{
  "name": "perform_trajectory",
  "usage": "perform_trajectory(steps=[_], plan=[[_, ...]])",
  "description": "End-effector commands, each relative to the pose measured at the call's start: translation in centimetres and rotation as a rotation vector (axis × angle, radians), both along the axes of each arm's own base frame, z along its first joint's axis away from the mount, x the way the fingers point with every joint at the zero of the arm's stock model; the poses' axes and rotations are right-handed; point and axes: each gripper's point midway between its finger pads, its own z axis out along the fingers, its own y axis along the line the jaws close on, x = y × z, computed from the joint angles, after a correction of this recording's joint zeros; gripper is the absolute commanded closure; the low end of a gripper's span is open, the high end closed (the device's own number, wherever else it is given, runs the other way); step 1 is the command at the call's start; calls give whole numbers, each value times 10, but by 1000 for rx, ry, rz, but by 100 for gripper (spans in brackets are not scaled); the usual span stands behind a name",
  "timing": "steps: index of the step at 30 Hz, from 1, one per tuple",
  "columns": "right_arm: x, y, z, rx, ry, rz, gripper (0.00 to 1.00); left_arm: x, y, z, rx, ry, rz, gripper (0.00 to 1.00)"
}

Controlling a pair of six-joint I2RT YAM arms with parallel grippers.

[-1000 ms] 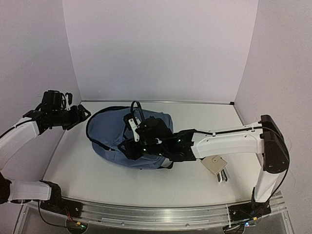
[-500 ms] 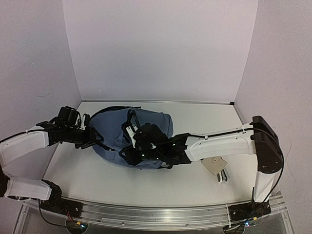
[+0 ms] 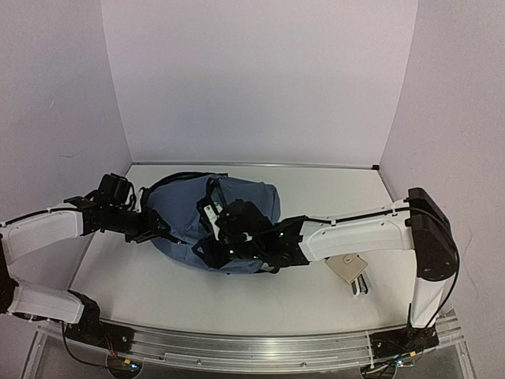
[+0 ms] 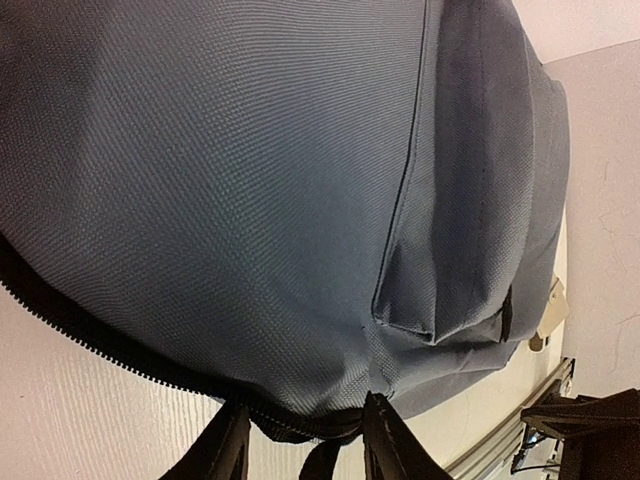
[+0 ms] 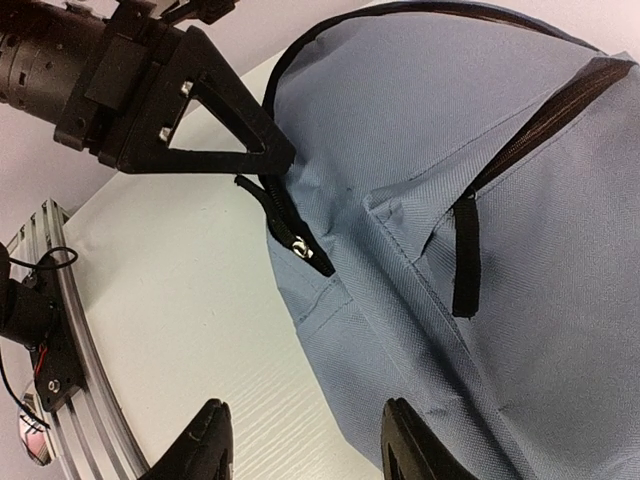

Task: Pack the student bag
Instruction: Zip the student bag at the center of the board.

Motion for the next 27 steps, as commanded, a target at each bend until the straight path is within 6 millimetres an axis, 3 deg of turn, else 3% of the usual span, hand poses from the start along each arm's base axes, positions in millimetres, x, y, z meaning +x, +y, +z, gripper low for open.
perform_trajectory(steps=[1, 15, 22, 27], plan=[[-1, 9, 3, 25, 6, 10, 52, -6, -15, 11, -67, -34, -64, 62], [-1, 10, -3, 17, 11, 8, 54, -13, -17, 5, -77, 1, -55, 79], [0, 10, -4, 14, 13, 8, 54, -24, -13, 1, -77, 24, -39, 69], [-1, 11, -5, 15, 15, 10, 54, -25, -14, 5, -90, 8, -40, 68]])
